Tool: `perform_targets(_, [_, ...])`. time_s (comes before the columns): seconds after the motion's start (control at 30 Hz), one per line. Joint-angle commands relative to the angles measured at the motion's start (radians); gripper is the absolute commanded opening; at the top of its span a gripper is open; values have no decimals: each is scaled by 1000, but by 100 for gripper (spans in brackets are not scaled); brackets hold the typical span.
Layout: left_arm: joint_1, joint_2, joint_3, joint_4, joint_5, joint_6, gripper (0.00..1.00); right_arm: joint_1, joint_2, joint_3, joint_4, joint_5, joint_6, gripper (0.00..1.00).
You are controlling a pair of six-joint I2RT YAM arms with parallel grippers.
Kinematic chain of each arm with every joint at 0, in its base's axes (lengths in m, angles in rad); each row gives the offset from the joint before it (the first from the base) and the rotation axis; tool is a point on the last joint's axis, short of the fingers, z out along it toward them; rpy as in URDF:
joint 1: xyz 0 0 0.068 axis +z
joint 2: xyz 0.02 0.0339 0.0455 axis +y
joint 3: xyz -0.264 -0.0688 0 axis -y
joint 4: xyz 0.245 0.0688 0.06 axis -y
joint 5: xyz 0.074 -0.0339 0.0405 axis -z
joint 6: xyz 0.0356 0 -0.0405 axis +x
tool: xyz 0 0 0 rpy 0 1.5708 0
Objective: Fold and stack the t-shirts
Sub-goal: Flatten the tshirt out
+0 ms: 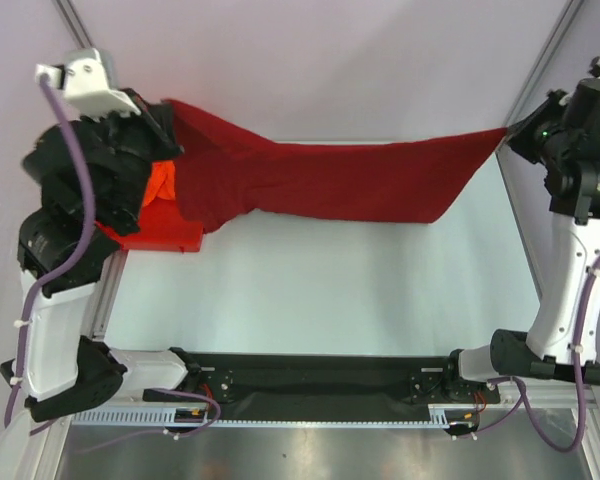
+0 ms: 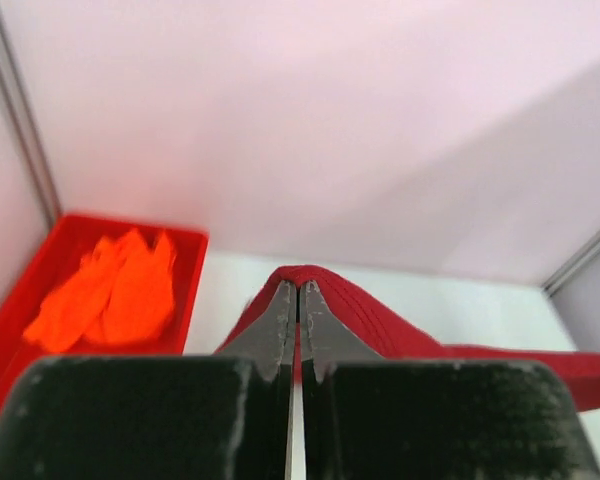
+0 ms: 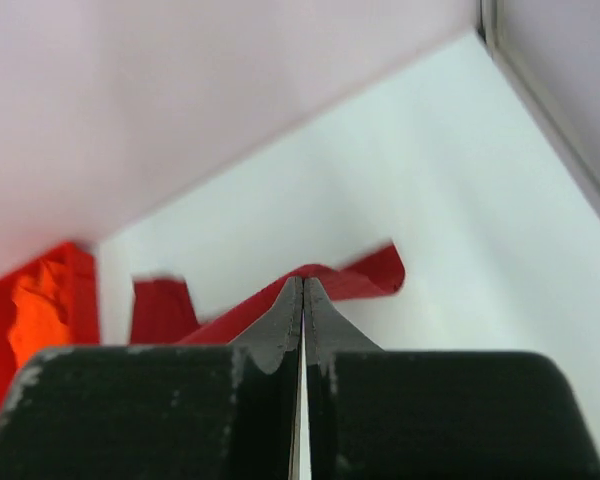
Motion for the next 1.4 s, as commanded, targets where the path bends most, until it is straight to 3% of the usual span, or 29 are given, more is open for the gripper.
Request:
perform_targets(0.0, [8,31,164,137,50,160,0,-20,-50,129,38,31,28,0])
perform_targets(0.37, [-63,-58,200,323,207,372,1,-33,-150,223,365,157,-27,0])
perform_targets(0.67, [-63,-217,169,541,406,367,0,-33,-319,217,409,203,-73,0])
perform_targets(0.83, [-61,-231,189,593,521,338,0,-33,-432,146,474,218,-61,0])
perform_targets(0.97, [-63,-193,186,581,524,359,0,-33,-440,134,449,246,-49,0])
perform_targets(1.2, [-65,-112,37,608,409,457,0,-33,-429,-63,521,250,-26,0])
perform_targets(1.33, [-22,-41,-128,663,357,481,0,-33,-420,-300,639,256,-18,0])
perform_targets(1.37, [-3,-14,-224,682,359,447,0,-33,-423,-429,674,263,-21,0])
